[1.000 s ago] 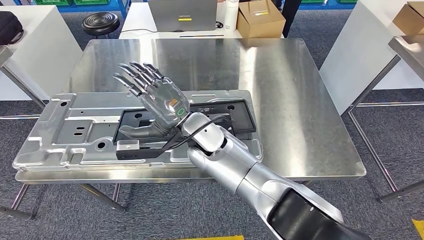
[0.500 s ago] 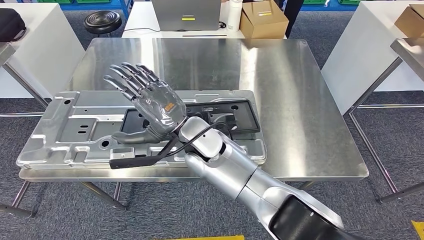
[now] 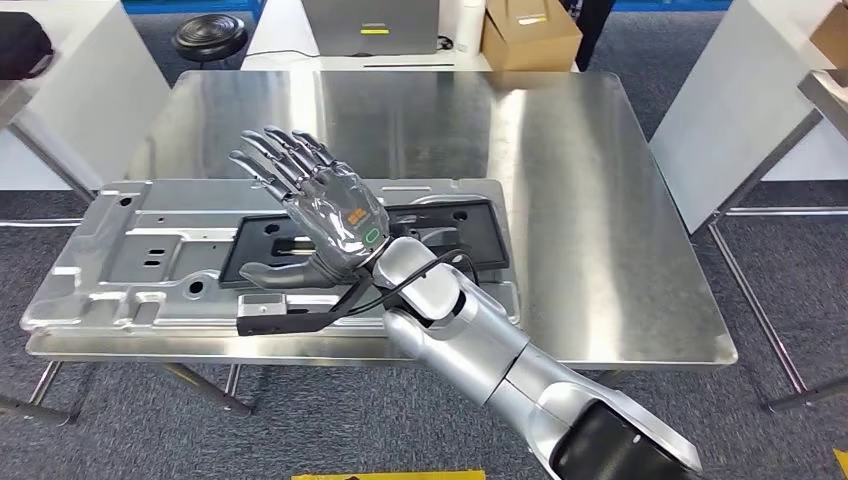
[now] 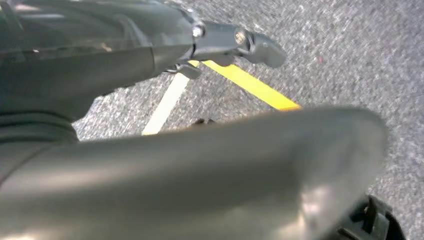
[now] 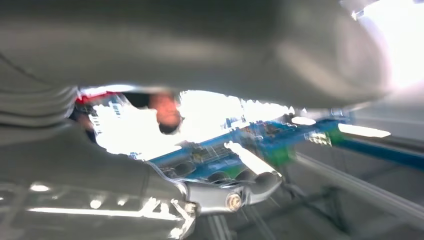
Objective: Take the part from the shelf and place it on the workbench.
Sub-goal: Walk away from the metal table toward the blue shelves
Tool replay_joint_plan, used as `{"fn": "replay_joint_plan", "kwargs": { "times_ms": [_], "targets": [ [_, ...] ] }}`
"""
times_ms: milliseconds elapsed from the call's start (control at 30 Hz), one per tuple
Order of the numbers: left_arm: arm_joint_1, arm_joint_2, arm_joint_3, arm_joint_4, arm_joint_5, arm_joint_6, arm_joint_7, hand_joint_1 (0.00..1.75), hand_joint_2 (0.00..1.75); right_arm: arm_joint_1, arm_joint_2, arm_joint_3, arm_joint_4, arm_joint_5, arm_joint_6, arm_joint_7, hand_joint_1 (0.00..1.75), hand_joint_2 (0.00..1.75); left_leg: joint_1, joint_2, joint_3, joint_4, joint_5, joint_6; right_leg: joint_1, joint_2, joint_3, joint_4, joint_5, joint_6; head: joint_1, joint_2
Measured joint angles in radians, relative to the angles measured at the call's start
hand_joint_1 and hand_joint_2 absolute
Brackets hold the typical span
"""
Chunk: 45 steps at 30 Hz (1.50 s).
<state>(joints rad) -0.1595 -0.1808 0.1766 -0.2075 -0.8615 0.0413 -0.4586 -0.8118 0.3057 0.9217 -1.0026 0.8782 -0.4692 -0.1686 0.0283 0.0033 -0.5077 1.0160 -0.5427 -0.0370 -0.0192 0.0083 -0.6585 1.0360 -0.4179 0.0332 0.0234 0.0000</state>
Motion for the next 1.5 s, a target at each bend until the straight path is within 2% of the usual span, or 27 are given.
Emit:
{"fn": "replay_joint_plan", "kwargs": {
  "times_ms": [67, 100, 200, 233, 267, 300, 367, 400, 467, 567, 633, 700, 733, 767, 800, 867, 933, 1000, 1100, 1133, 1233, 1267, 1300, 1333, 1400, 1433, 1500],
  "targets": [
    [-0.001, 0.0, 0.0, 0.0, 0.0, 0.0, 0.0, 0.0, 0.0, 0.001, -0.001, 0.0, -0.002, 0.0, 0.0, 0.0, 0.0, 0.0, 0.003, 0.001, -0.002, 0.009, -0.011, -0.007, -0.002, 0.0, 0.001, 0.001, -0.004, -0.013, -0.01, 0.0],
    [-0.002, 0.0, 0.0, 0.0, 0.0, 0.0, -0.001, 0.0, 0.0, 0.001, -0.002, 0.0, -0.003, 0.0, 0.0, 0.0, 0.0, 0.0, 0.003, 0.001, -0.014, 0.038, -0.027, -0.009, -0.003, 0.0, 0.004, -0.001, -0.006, -0.02, -0.017, 0.0],
    [-0.001, 0.0, 0.0, 0.0, 0.0, 0.0, 0.0, 0.0, 0.0, 0.002, -0.002, 0.002, -0.004, 0.0, 0.0, 0.0, 0.0, 0.0, 0.0, 0.0, -0.114, 0.23, -0.102, -0.009, -0.002, -0.002, 0.008, -0.002, -0.009, -0.032, -0.041, 0.0],
    [0.0, 0.0, 0.0, 0.0, 0.0, 0.0, 0.0, 0.0, 0.0, 0.003, -0.002, 0.003, -0.004, 0.0, 0.0, 0.0, 0.0, 0.0, -0.002, 0.0, -0.147, 0.282, -0.112, -0.009, 0.0, -0.001, 0.008, -0.001, -0.009, -0.034, -0.046, 0.0],
    [0.001, 0.0, 0.0, 0.0, 0.0, 0.0, 0.0, 0.0, 0.0, 0.005, -0.002, 0.004, -0.004, -0.001, 0.001, 0.0, 0.0, 0.0, -0.002, 0.0, -0.163, 0.299, -0.102, -0.008, 0.001, -0.001, 0.009, -0.001, -0.009, -0.034, -0.05, 0.0],
    [0.001, 0.001, 0.0, 0.0, 0.0, 0.0, 0.0, 0.0, 0.0, 0.006, -0.003, 0.005, -0.004, -0.001, 0.001, 0.0, 0.0, 0.0, -0.002, 0.0, -0.16, 0.275, -0.074, -0.007, 0.001, 0.0, 0.009, 0.0, -0.009, -0.034, -0.053, 0.0],
    [0.0, 0.001, 0.0, 0.0, 0.0, 0.0, 0.0, 0.0, 0.0, 0.006, -0.003, 0.005, -0.004, -0.001, 0.001, 0.0, 0.0, 0.0, -0.001, 0.0, -0.111, 0.147, 0.0, -0.005, 0.001, 0.001, 0.011, 0.003, -0.01, -0.031, -0.058, 0.0],
    [0.0, 0.001, 0.0, 0.0, 0.0, 0.0, 0.0, 0.0, 0.0, 0.005, -0.002, 0.005, -0.005, -0.001, 0.001, 0.0, 0.0, 0.0, -0.001, -0.002, -0.09, 0.091, 0.024, -0.003, 0.003, 0.002, 0.01, 0.005, -0.009, -0.028, -0.061, 0.0],
    [0.0, 0.001, 0.0, 0.0, 0.0, 0.0, -0.001, 0.0, 0.0, 0.005, -0.003, 0.006, -0.006, -0.001, 0.001, 0.0, 0.0, 0.0, -0.005, -0.006, -0.075, 0.043, 0.038, 0.003, 0.006, 0.002, 0.006, 0.006, -0.005, -0.016, -0.06, 0.0],
    [0.001, 0.001, 0.0, 0.0, 0.0, -0.001, -0.002, 0.0, 0.0, 0.005, -0.003, 0.006, -0.006, -0.004, 0.002, 0.0, 0.0, 0.0, -0.008, -0.009, -0.081, 0.04, 0.049, 0.022, 0.002, 0.001, 0.005, 0.004, -0.005, 0.0, -0.054, 0.0],
    [0.0, 0.0, 0.0, 0.0, 0.0, -0.002, -0.002, 0.0, 0.0, 0.005, -0.003, 0.005, -0.006, -0.006, 0.002, 0.0, 0.0, 0.0, -0.005, -0.007, -0.085, 0.038, 0.056, 0.034, 0.001, 0.0, -0.02, 0.062, -0.049, 0.005, -0.044, 0.0],
    [0.001, 0.0, 0.0, 0.0, 0.0, -0.003, -0.002, 0.0, 0.0, 0.006, -0.004, 0.005, -0.006, -0.006, 0.003, 0.0, 0.0, 0.0, -0.007, -0.004, -0.091, 0.038, 0.06, 0.04, 0.001, 0.0, -0.073, 0.192, -0.118, 0.006, -0.028, 0.0],
    [0.001, 0.001, 0.0, 0.0, 0.0, -0.003, -0.002, 0.0, 0.0, 0.007, -0.006, 0.006, -0.006, -0.006, 0.003, 0.0, 0.0, 0.0, -0.008, -0.003, -0.094, 0.038, 0.061, 0.042, 0.001, 0.0, -0.096, 0.249, -0.141, 0.006, -0.021, 0.0],
    [0.002, 0.001, 0.0, 0.0, 0.0, -0.003, -0.002, 0.0, 0.0, 0.009, -0.007, 0.006, -0.006, -0.006, 0.004, 0.0, 0.0, 0.0, -0.01, -0.003, -0.095, 0.038, 0.062, 0.043, 0.002, 0.0, -0.104, 0.277, -0.146, 0.006, -0.016, 0.0],
    [0.002, 0.001, 0.0, 0.0, 0.0, -0.003, -0.002, 0.0, 0.0, 0.01, -0.009, 0.006, -0.006, -0.006, 0.004, 0.0, 0.0, 0.0, -0.011, -0.003, -0.096, 0.039, 0.063, 0.044, 0.003, 0.0, -0.092, 0.266, -0.134, 0.004, -0.01, 0.0],
    [0.002, 0.001, 0.0, 0.0, 0.0, -0.003, -0.002, 0.0, 0.0, 0.009, -0.01, 0.006, -0.007, -0.006, 0.005, 0.0, 0.0, 0.0, -0.012, -0.003, -0.094, 0.039, 0.064, 0.043, 0.008, -0.001, -0.021, 0.143, -0.077, -0.003, -0.001, 0.0],
    [0.0, 0.0, 0.0, 0.0, 0.0, -0.003, -0.002, 0.0, 0.0, 0.007, -0.009, 0.006, -0.01, -0.006, 0.005, 0.0, 0.0, 0.0, -0.015, -0.003, -0.097, 0.039, 0.066, 0.038, 0.017, -0.001, 0.04, 0.028, -0.044, -0.014, 0.004, 0.0],
    [0.0, -0.001, 0.0, 0.0, 0.0, -0.004, -0.002, 0.0, 0.0, 0.007, -0.01, 0.006, -0.011, -0.006, 0.005, 0.0, 0.0, 0.0, -0.017, -0.003, -0.102, 0.037, 0.07, 0.029, 0.022, 0.0, 0.052, -0.001, -0.044, -0.018, 0.003, 0.0],
    [0.0, -0.001, 0.0, 0.0, 0.0, -0.006, -0.003, 0.0, 0.0, 0.008, -0.01, 0.005, -0.013, -0.008, 0.005, -0.001, 0.0, 0.0, -0.017, -0.004, -0.109, 0.05, 0.057, 0.016, 0.014, -0.001, 0.05, -0.012, -0.034, -0.03, -0.002, 0.0],
    [0.0, -0.001, 0.0, 0.0, 0.0, -0.007, -0.003, 0.0, 0.0, 0.008, -0.01, 0.006, -0.013, -0.01, 0.006, -0.001, 0.0, 0.0, -0.017, -0.004, -0.121, 0.084, 0.033, 0.013, 0.01, -0.003, 0.051, -0.016, -0.03, -0.035, -0.009, 0.0],
    [0.001, -0.001, 0.0, 0.0, 0.0, -0.008, -0.003, 0.0, 0.0, 0.01, -0.01, 0.008, -0.014, -0.013, 0.008, -0.001, 0.0, 0.0, -0.014, -0.004, -0.194, 0.269, -0.062, 0.008, 0.008, -0.005, 0.046, -0.017, -0.024, -0.041, -0.033, 0.0],
    [0.001, -0.001, 0.0, 0.0, 0.0, -0.009, -0.003, 0.0, 0.0, 0.012, -0.01, 0.009, -0.014, -0.014, 0.009, -0.001, 0.0, 0.0, -0.012, -0.004, -0.206, 0.306, -0.072, 0.006, 0.007, -0.005, 0.043, -0.017, -0.022, -0.041, -0.037, 0.0],
    [0.001, -0.001, 0.0, 0.0, 0.0, -0.009, -0.003, 0.0, 0.0, 0.014, -0.01, 0.01, -0.014, -0.015, 0.009, -0.002, 0.0, 0.0, -0.009, -0.004, -0.2, 0.303, -0.063, 0.004, 0.006, -0.004, 0.041, -0.016, -0.02, -0.039, -0.041, 0.0],
    [0.001, 0.0, 0.0, 0.0, 0.0, -0.009, -0.002, 0.0, 0.0, 0.015, -0.01, 0.01, -0.014, -0.016, 0.009, -0.002, 0.0, 0.0, -0.005, -0.004, -0.174, 0.26, -0.037, 0.001, 0.004, -0.004, 0.04, -0.014, -0.018, -0.037, -0.045, 0.0],
    [0.0, 0.0, 0.0, 0.0, -0.001, -0.009, -0.002, 0.0, 0.0, 0.015, -0.01, 0.01, -0.014, -0.017, 0.009, -0.002, 0.0, 0.0, 0.004, -0.006, -0.102, 0.123, 0.017, -0.008, 0.001, -0.003, 0.035, -0.003, -0.019, -0.027, -0.054, 0.0],
    [-0.001, 0.0, 0.0, 0.0, -0.001, -0.009, -0.002, 0.0, 0.0, 0.015, -0.01, 0.01, -0.014, -0.017, 0.009, -0.002, 0.0, 0.0, 0.006, -0.009, -0.08, 0.075, 0.033, -0.009, 0.002, -0.003, 0.03, 0.002, -0.019, -0.02, -0.057, 0.0],
    [-0.001, 0.0, 0.0, 0.0, -0.002, -0.009, -0.002, 0.0, 0.0, 0.015, -0.01, 0.01, -0.014, -0.018, 0.009, -0.003, 0.0, 0.0, 0.003, -0.016, -0.076, 0.051, 0.038, -0.001, 0.004, -0.002, 0.022, 0.006, -0.014, -0.007, -0.056, 0.0]
  ]
}}
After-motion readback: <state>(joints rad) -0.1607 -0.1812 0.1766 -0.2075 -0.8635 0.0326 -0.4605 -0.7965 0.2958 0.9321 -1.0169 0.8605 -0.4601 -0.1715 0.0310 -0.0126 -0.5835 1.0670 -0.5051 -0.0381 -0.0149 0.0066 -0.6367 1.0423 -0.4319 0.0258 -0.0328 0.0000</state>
